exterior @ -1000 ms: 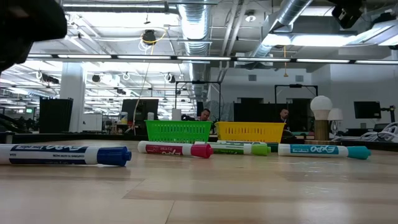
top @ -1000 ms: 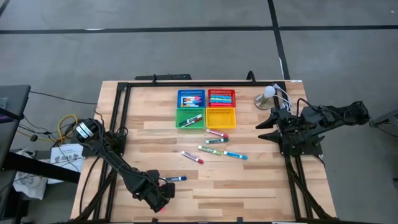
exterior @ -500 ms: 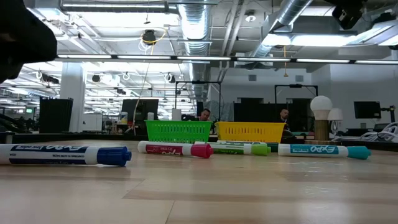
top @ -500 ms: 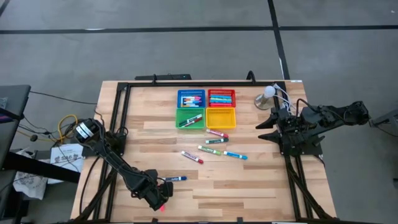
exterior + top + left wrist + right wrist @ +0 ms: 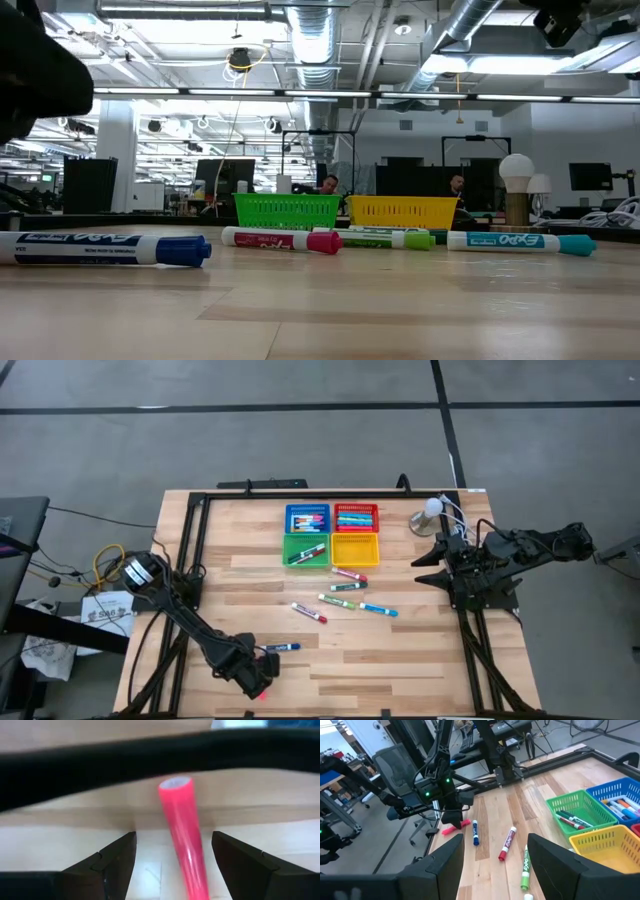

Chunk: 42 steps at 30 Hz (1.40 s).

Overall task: Pick & Place Markers
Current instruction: Put the large pink highlighter into the red bin

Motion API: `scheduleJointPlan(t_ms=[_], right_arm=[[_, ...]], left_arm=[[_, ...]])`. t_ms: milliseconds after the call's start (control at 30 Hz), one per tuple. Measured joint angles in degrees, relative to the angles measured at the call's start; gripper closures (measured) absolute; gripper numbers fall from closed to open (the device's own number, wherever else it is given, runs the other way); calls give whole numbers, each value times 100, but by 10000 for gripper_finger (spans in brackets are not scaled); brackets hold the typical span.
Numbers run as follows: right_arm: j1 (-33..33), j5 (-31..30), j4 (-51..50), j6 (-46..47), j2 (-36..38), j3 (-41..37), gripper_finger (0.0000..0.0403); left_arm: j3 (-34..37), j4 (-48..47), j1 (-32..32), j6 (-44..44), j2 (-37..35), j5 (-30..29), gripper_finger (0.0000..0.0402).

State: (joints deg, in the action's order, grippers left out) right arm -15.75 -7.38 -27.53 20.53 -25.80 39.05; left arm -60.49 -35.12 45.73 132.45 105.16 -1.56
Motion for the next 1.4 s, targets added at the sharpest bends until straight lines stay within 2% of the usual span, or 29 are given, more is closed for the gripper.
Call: scheduleJointPlan(t_ms=[133, 267, 700, 800, 1033, 1133, 1233, 1300, 1400], right_arm=[[0, 0, -75, -2, 0, 1, 193], [0, -11, -81, -102, 0, 2, 193], [13, -33, -79, -151, 0, 2, 193], [13, -35, -79, -151, 0, 2, 193], [13, -35, -79, -150, 0, 2, 193], [13, -35, -79, -151, 0, 2, 193], [13, -35, -79, -150, 0, 2, 193], [13, -35, -79, -151, 0, 2, 193], [13, -34, -80, -150, 0, 2, 193]], left_arm=[[-5, 51, -92, 7, 179, 454, 145], [0, 62, -98, 8, 189, 501, 165], [5, 125, -98, -1, 199, 434, 310], [7, 109, -96, -19, 200, 436, 333], [37, 55, -89, -330, -1, 471, 320], [101, -223, -66, -435, -331, 570, 320], [49, -48, -61, -487, -829, 512, 329], [52, -27, -63, -628, -1126, 237, 331], [54, 48, -54, -891, -1654, -518, 329]])
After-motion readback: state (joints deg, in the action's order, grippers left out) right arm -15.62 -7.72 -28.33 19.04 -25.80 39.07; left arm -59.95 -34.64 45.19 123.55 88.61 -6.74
